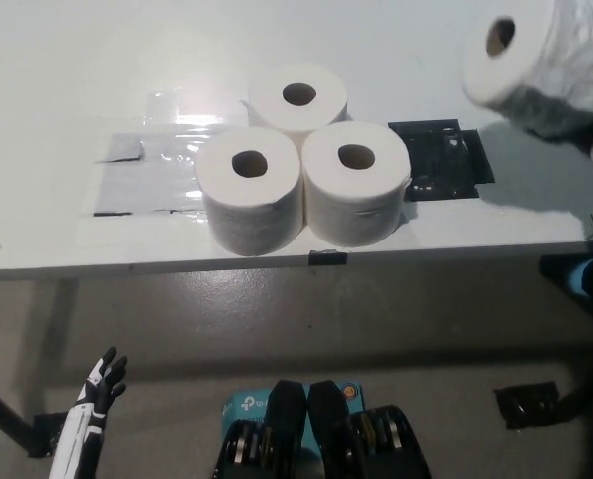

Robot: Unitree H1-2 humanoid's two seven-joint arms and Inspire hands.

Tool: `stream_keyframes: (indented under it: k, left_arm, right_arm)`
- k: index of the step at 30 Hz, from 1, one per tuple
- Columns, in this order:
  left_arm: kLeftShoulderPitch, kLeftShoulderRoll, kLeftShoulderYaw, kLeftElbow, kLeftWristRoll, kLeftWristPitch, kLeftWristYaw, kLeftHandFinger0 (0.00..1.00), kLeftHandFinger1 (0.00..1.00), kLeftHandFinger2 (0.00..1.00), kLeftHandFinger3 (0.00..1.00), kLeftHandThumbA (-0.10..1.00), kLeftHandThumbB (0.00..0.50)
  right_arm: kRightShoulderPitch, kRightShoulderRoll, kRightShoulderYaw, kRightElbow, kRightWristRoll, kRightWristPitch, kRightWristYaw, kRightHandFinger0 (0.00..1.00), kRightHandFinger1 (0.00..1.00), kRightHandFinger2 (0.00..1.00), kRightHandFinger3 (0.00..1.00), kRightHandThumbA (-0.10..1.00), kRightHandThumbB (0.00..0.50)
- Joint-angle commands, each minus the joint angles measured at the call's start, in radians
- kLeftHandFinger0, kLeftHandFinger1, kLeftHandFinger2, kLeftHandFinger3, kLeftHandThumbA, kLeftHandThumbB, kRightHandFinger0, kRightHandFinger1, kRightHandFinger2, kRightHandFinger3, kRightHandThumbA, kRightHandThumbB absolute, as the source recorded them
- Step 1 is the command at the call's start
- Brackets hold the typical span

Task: A few rolls of toilet paper are kept infront of the robot and the robot uses its right hand to lift one of the rolls and and places it on top of the other rolls to stack it.

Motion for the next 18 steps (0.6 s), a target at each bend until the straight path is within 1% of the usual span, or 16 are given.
stream_keyframes:
  k: [1,3,5,7,9,10,12,14,15,18]
  left_arm:
    - [0.005,0.007,0.007,-0.022,0.005,-0.034,0.016,1.0,1.0,1.0,1.0,1.0,0.187]
    - [0.009,0.006,0.007,-0.027,0.003,-0.032,0.015,1.0,1.0,1.0,1.0,1.0,0.19]
    - [0.01,0.008,0.007,-0.032,0.002,-0.028,0.012,1.0,1.0,1.0,1.0,1.0,0.19]
    - [0.01,0.009,0.007,-0.03,0.002,-0.033,0.012,1.0,1.0,1.0,1.0,1.0,0.18]
    - [0.011,0.007,0.006,-0.024,-0.001,-0.041,0.012,1.0,1.0,1.0,1.0,1.0,0.171]
    - [0.01,0.008,0.005,-0.018,-0.004,-0.052,0.01,1.0,1.0,1.0,1.0,1.0,0.16]
    - [0.01,0.005,0.006,-0.019,-0.012,-0.053,0.008,1.0,1.0,1.0,1.0,1.0,0.162]
    - [0.012,0.003,0.006,-0.018,-0.016,-0.059,0.007,1.0,1.0,1.0,1.0,1.0,0.169]
    - [0.012,0.003,0.005,-0.019,-0.016,-0.059,0.007,1.0,1.0,1.0,1.0,1.0,0.169]
    - [0.012,0.001,0.002,-0.019,-0.023,-0.062,0.001,1.0,1.0,1.0,1.0,1.0,0.175]
  right_arm:
    - [-0.111,0.002,0.041,-0.043,0.051,0.019,0.062,0.0,0.0,0.0,0.0,1.0,0.122]
    - [-0.14,0.008,0.065,-0.046,0.047,0.058,0.031,0.0,0.0,0.0,0.0,1.0,0.14]
    - [-0.163,0.019,0.107,-0.053,0.026,0.05,0.009,0.0,0.0,0.0,0.0,1.0,0.122]
    - [-0.18,0.026,0.131,-0.047,0.019,0.047,-0.018,0.0,0.0,0.0,0.0,1.0,0.096]
    - [-0.189,0.032,0.144,-0.042,0.029,0.041,-0.033,0.0,0.0,0.0,0.0,1.0,0.083]
    - [-0.192,0.035,0.145,-0.04,0.033,0.041,-0.045,0.0,0.0,0.0,0.0,1.0,0.086]
    - [-0.202,0.044,0.153,-0.031,0.035,0.026,-0.082,0.0,0.0,0.0,0.0,0.98,0.099]
    - [-0.209,0.061,0.226,-0.04,-0.032,-0.036,-0.14,0.0,0.0,0.0,0.0,0.99,0.139]
    - [-0.209,0.062,0.242,-0.041,-0.037,-0.045,-0.149,0.0,0.0,0.0,0.0,0.99,0.142]
    - [-0.215,0.072,0.335,-0.043,-0.09,-0.087,-0.172,0.0,0.0,0.0,0.0,1.0,0.099]
